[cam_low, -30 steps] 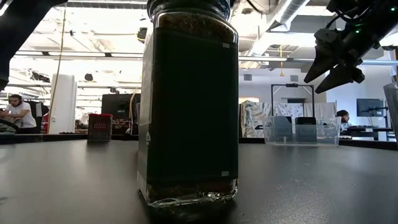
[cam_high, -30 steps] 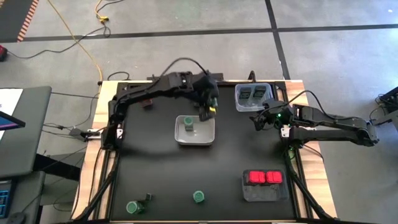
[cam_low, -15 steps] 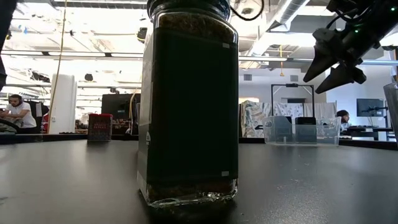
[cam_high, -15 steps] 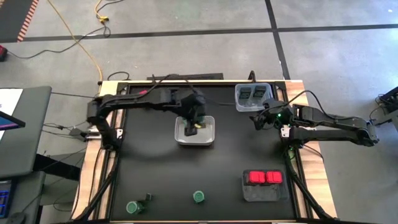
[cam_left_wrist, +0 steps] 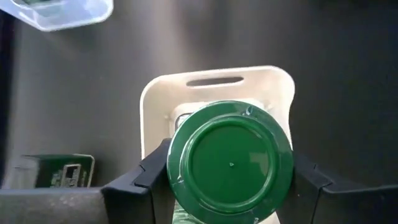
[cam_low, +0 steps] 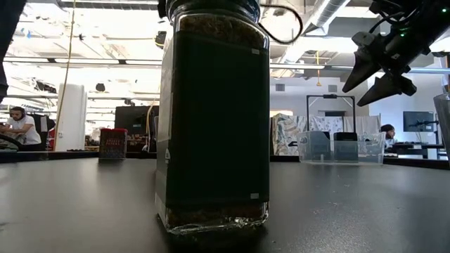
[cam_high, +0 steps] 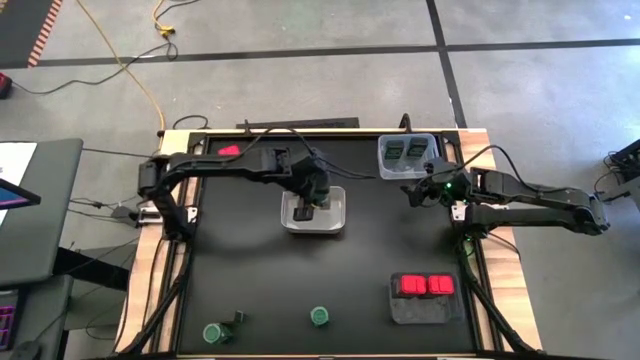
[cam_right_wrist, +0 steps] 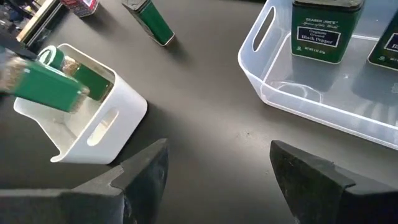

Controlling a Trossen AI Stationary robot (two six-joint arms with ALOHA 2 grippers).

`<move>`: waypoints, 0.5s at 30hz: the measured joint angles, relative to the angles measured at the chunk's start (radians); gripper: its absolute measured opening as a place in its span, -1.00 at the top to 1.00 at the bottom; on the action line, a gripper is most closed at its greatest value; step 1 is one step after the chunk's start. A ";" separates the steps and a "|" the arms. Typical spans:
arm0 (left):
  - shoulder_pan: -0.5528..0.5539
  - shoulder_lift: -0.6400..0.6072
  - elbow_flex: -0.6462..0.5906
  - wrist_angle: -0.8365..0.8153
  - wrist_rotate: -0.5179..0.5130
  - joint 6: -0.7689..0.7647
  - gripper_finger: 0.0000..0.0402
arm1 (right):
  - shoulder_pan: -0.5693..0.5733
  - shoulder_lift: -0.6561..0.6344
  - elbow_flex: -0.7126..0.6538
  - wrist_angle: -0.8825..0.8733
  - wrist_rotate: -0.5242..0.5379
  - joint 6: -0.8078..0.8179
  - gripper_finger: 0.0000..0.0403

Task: Sort spices by type
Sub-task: Put the top green seasoning bottle into the white bin

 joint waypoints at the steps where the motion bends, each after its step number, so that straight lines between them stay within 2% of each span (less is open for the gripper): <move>1: 0.003 0.014 0.000 0.002 0.004 0.001 0.04 | 0.000 0.001 0.000 0.000 0.000 0.000 -0.52; 15: 0.034 0.118 0.000 0.076 0.005 0.035 0.03 | 0.000 0.047 0.000 -0.003 0.000 0.000 -0.52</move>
